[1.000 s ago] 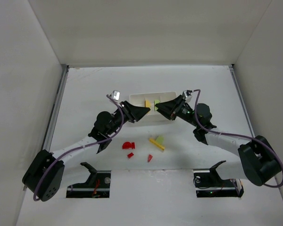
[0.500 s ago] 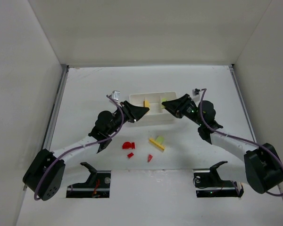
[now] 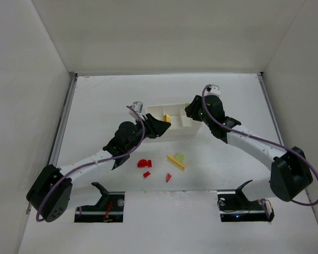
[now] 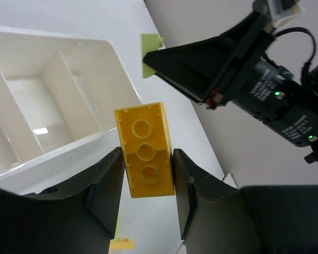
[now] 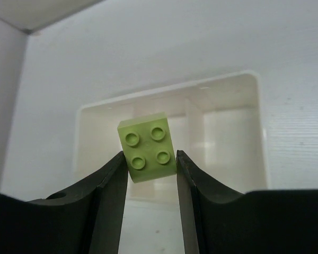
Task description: Sort the legos into containers by color
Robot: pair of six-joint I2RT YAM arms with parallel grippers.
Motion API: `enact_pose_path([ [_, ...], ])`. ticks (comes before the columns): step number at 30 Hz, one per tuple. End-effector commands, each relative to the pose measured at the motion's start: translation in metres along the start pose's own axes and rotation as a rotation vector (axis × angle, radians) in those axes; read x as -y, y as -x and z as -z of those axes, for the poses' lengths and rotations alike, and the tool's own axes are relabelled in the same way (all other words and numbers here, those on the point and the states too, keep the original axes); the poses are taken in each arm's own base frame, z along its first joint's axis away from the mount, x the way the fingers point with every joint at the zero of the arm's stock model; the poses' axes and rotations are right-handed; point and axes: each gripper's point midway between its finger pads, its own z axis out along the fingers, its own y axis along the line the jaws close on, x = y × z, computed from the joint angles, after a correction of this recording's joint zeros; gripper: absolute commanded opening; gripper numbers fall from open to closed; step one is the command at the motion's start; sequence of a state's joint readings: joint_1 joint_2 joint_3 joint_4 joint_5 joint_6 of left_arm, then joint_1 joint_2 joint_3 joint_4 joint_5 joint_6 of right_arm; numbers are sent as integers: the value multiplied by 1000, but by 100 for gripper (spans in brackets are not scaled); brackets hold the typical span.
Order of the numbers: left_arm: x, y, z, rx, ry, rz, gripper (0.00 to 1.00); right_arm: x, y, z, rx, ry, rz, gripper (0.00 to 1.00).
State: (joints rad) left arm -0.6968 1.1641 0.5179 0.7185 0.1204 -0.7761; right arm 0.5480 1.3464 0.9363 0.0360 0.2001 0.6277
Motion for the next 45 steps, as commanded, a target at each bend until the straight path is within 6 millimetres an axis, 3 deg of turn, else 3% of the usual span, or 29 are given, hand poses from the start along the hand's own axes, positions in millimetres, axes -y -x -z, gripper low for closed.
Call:
enact_pose_path([
  [1,12,14,-6,35,2,-74,13,25,-9,-9,-29,-141,145,32],
  [7,10,10,-7,27,19,-99,13,31,-9,-16,-17,-187,169,41],
  [10,8,11,-8,26,26,-99,13,30,-9,-17,-13,-180,167,56],
  [13,5,11,-12,20,37,-98,13,25,-3,-14,3,-162,159,63],
  [18,0,11,-28,-5,77,-101,14,19,12,6,50,-128,131,63],
  [21,-4,15,-44,-16,126,-154,15,22,16,25,90,-108,97,58],
  [24,-28,14,-62,-48,254,-219,17,29,12,46,111,-87,61,53],
  [29,-73,-3,-86,-163,469,-358,23,41,-3,73,107,-69,55,57],
  [35,-91,-17,-99,-209,575,-453,36,32,-35,101,47,7,53,64],
  [37,-92,-18,-100,-211,585,-457,43,28,-45,106,20,26,60,66],
  [40,-85,-20,-100,-213,572,-464,61,23,-64,108,-30,48,82,71],
  [43,-72,-11,-96,-182,544,-458,66,22,-83,104,-79,47,82,72],
  [45,-53,2,-91,-137,498,-447,68,20,-95,102,-104,51,76,71],
])
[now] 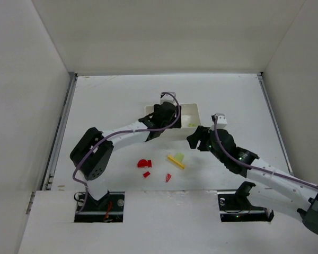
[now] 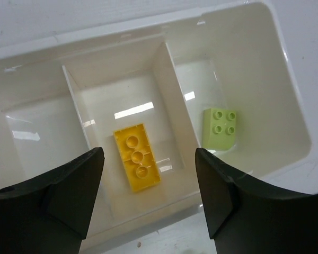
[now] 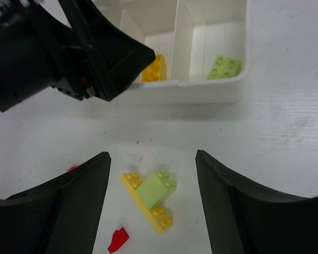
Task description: Sort the legos into containers by color
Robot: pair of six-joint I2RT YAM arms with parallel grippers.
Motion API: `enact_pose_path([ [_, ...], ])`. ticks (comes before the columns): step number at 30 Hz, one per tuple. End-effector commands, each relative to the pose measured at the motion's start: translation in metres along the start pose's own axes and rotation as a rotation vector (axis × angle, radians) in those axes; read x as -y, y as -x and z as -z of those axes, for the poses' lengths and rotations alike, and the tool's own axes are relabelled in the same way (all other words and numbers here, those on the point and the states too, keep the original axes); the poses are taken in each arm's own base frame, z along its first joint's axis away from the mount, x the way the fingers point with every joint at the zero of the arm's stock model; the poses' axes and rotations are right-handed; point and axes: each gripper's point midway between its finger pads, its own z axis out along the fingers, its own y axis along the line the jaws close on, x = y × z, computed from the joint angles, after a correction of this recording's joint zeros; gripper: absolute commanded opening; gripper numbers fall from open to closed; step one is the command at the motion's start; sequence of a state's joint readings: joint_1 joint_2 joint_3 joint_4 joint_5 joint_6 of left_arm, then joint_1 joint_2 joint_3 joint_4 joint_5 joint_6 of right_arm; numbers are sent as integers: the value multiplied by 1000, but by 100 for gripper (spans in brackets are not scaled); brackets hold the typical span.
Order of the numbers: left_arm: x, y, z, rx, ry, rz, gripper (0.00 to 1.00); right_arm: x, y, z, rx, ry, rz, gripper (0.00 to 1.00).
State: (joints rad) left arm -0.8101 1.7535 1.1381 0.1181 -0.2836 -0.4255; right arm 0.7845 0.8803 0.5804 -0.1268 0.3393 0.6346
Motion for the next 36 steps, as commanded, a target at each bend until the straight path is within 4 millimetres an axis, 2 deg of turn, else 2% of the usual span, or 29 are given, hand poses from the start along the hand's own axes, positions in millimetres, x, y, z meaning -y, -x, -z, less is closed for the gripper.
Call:
enact_pose_path([
  [1,15,61,44,168,-70,41,68,-5,-20,-4,-45,11,-25,70],
  [6,19,109,106,333,-193,132,67,-10,-51,-19,-137,14,-46,57],
  [8,15,118,128,380,-238,169,67,-9,-63,-27,-176,-7,-42,58],
  [10,10,115,142,393,-266,200,67,-10,-74,-33,-207,-21,-36,65],
  [12,3,104,147,379,-271,226,66,-12,-84,-38,-238,-33,-34,70],
  [16,-16,74,148,338,-250,251,66,-14,-101,-45,-290,-52,-24,76],
  [21,-36,45,146,298,-215,265,66,-22,-112,-53,-320,-45,-47,79],
  [28,-48,37,154,307,-203,259,66,-31,-120,-61,-358,-26,-95,77],
  [36,-55,36,163,326,-208,258,66,-15,-123,-54,-377,-87,-117,71],
])
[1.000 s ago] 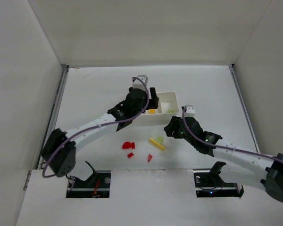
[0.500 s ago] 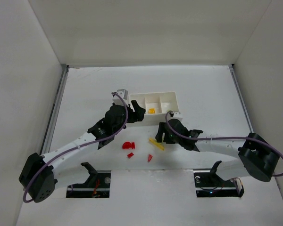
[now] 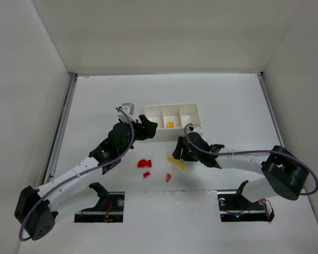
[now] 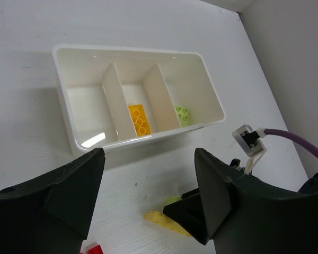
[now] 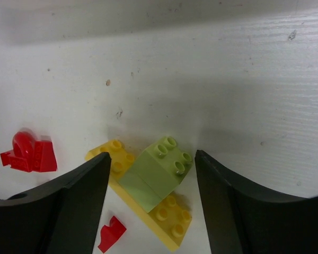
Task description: Sort the legos into containers by color
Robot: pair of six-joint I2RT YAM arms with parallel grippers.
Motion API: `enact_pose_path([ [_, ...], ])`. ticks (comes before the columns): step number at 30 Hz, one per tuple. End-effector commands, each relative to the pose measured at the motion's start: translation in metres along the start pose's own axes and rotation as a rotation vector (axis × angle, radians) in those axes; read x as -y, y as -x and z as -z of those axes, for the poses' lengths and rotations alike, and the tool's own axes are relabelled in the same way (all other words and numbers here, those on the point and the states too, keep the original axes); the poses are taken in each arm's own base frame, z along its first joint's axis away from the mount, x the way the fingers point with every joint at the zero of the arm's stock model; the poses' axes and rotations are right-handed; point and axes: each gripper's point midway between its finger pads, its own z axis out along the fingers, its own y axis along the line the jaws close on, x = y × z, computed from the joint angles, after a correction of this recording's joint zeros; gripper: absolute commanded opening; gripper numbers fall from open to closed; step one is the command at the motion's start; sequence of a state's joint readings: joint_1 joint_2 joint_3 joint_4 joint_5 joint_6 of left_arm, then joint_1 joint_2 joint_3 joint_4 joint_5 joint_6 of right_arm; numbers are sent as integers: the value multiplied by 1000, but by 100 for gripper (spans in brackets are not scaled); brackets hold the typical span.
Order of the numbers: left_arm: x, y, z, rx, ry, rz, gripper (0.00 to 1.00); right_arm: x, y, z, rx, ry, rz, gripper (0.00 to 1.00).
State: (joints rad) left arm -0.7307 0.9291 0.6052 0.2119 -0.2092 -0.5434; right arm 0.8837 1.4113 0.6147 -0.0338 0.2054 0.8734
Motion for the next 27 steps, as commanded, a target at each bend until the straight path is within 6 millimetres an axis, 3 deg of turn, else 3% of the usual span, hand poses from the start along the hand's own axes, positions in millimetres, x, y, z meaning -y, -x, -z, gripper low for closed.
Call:
enact_pose_path([
  [1,1,3,3,17,-19,1,66,-12,15,8,35,24,-43,68],
  [11,2,3,14,22,-44,7,66,0,10,21,17,-20,-51,67],
  [15,-4,-18,26,-41,-39,17,59,-1,9,38,31,13,-78,64],
  [18,-6,-39,36,-88,-56,34,44,-5,8,50,44,62,-104,65],
  [21,3,-61,44,-148,-115,55,30,-7,1,49,21,79,-105,63],
  [27,17,-97,53,-256,-162,52,26,-19,-9,43,-6,109,-88,44],
])
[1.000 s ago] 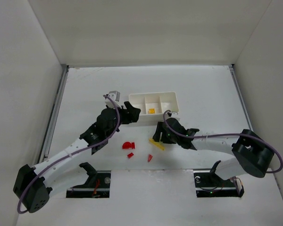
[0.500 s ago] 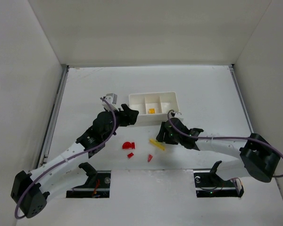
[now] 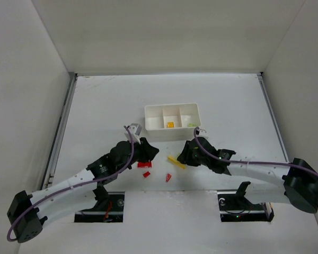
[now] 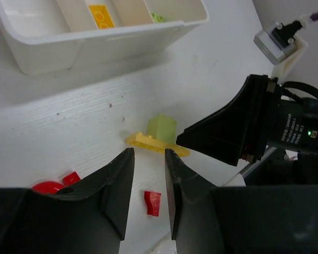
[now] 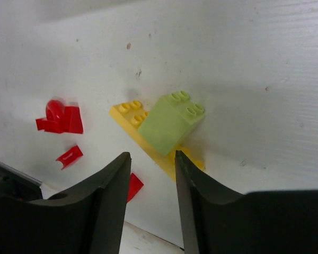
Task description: Sort the legos into containers by color
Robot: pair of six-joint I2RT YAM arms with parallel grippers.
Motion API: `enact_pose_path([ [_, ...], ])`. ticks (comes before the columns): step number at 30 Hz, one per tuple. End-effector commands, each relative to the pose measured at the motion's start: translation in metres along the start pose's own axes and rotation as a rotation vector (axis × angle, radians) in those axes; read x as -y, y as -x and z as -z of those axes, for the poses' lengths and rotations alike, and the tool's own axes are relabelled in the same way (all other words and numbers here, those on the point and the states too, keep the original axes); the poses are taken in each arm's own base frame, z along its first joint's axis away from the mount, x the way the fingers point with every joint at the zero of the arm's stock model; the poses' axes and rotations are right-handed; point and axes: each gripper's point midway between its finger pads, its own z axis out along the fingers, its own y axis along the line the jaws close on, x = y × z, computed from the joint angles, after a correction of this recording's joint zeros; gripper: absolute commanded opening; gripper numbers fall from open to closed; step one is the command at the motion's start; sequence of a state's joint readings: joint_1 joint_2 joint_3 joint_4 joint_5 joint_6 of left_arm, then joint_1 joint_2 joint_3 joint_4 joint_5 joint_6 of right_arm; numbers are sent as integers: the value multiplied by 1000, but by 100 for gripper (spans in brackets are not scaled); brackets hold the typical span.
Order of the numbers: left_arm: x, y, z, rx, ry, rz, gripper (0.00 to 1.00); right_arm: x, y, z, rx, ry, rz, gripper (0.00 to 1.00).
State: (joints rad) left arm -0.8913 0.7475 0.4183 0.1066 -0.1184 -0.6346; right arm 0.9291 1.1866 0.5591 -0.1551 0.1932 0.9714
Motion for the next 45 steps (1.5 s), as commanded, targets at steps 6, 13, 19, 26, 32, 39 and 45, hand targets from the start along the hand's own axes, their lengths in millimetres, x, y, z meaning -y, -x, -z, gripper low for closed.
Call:
enact_pose_path([
  [6,7,-11,-1,-24,-23,45,27,-14,-19,-6,-35,45,-3,37],
  [13,-12,-27,-5,-65,49,68,26,-39,-12,-22,-1,98,-65,38],
  [19,-32,-22,-8,-36,118,121,26,-49,30,-37,132,125,-183,38],
  [26,-15,-17,-16,-53,82,85,41,-66,55,-40,164,190,-249,55],
  [32,-10,-25,-15,-88,63,70,45,-55,54,-15,184,202,-232,54],
  [39,-10,-12,-23,-66,69,39,46,-6,83,-8,232,52,-58,57],
  [45,12,-22,-30,-98,10,26,42,6,89,-34,181,-10,8,55],
])
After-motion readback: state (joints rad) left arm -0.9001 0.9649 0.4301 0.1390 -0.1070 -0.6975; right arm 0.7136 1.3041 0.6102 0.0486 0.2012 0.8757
